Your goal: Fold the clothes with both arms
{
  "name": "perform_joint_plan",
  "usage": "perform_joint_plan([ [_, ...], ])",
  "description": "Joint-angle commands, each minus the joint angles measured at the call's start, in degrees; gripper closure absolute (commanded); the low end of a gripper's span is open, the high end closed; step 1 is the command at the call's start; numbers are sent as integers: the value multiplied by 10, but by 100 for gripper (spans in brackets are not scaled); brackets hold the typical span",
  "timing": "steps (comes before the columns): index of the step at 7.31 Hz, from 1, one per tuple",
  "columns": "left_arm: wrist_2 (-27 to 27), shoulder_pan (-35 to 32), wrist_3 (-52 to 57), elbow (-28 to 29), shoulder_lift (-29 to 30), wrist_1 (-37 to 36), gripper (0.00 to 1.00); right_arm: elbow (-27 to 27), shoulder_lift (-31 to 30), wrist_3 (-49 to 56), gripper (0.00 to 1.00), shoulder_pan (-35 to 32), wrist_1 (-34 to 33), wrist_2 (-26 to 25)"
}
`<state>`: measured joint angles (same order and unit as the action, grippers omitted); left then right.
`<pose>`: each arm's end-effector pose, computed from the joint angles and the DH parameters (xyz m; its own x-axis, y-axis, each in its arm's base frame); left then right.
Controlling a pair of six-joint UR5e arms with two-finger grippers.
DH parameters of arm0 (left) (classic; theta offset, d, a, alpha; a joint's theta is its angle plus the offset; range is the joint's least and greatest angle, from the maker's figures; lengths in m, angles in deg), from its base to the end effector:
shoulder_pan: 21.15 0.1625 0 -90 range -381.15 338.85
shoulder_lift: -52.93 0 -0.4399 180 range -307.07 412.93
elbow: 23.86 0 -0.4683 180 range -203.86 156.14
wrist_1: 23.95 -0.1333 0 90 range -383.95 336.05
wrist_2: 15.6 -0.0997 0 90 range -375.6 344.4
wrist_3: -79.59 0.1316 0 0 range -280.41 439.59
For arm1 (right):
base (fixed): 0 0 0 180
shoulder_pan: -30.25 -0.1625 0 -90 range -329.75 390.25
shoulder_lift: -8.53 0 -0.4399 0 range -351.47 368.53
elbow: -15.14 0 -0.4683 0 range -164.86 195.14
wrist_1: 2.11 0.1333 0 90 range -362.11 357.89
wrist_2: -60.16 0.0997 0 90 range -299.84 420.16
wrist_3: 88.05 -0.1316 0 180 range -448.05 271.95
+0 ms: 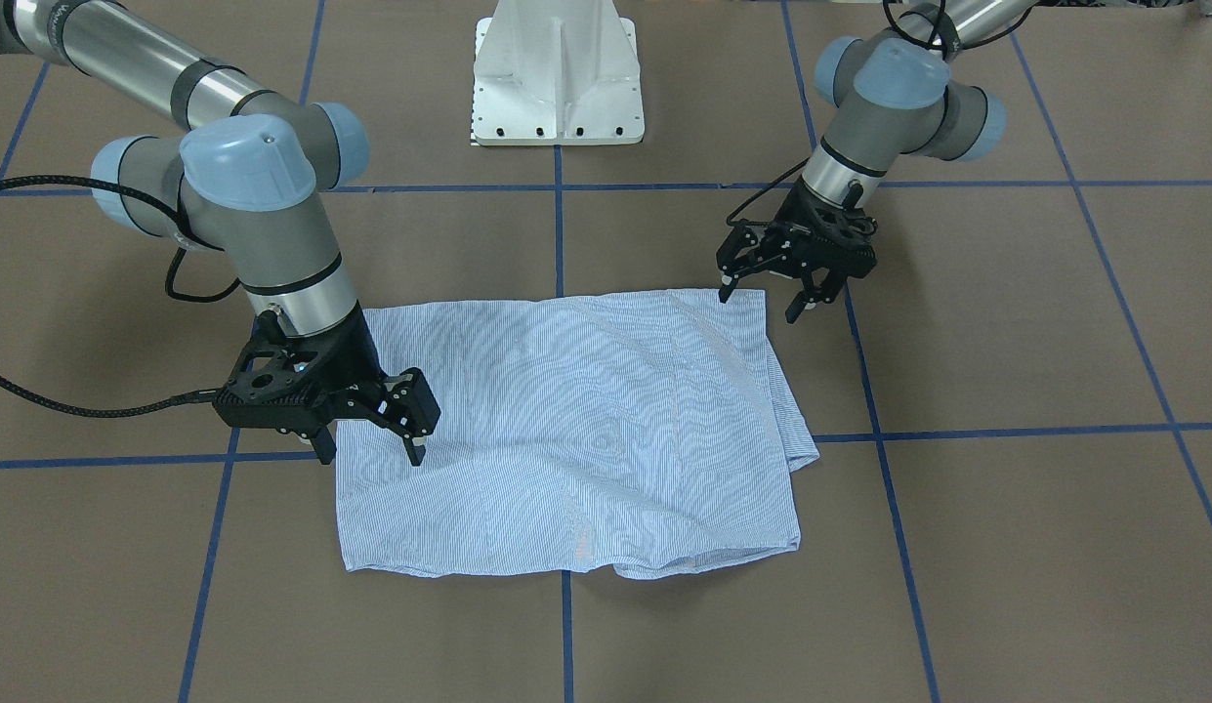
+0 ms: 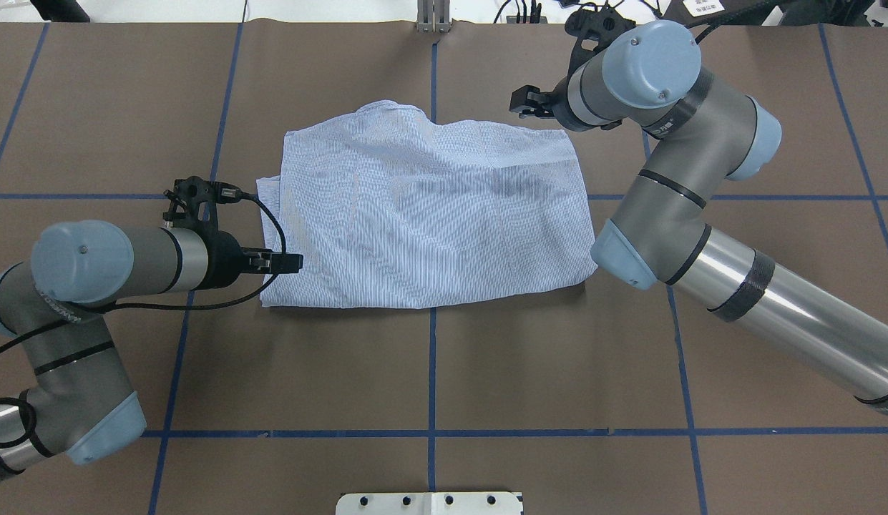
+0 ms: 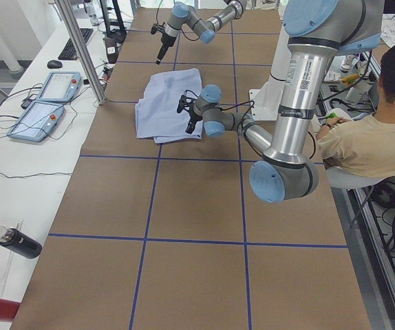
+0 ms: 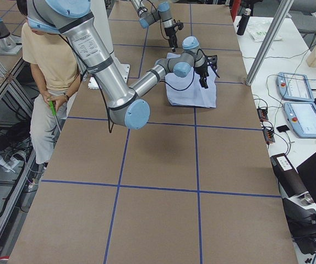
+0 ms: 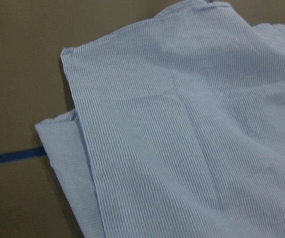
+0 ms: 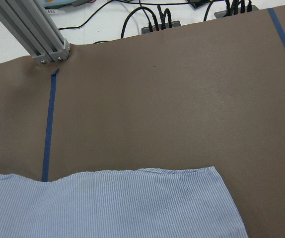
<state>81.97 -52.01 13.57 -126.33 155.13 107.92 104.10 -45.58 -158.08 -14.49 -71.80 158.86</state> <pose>0.5224 -0.4473 0.3575 0.4767 0.1844 -0.8595 0.2309 0.9171 0.3249 -0.4926 -0.6478 0.2438 0.5889 0.1083 0.8009 -0.4325 0.8794 0.1991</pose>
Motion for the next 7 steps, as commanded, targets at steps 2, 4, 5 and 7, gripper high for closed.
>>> perform_joint_plan([
  [2, -36, 40, -38, 4, -15, 5, 10, 3, -1, 1, 0, 0, 0, 0],
  [4, -37, 47, -37, 9, -15, 5, 18, 3, -1, 0, 0, 0, 0, 0],
  [5, -37, 47, -36, 10, -15, 5, 26, 3, -1, 1, 0, 0, 0, 0],
  [7, -37, 51, -36, 12, -13, 5, 64, 3, -1, 1, 0, 0, 0, 0],
])
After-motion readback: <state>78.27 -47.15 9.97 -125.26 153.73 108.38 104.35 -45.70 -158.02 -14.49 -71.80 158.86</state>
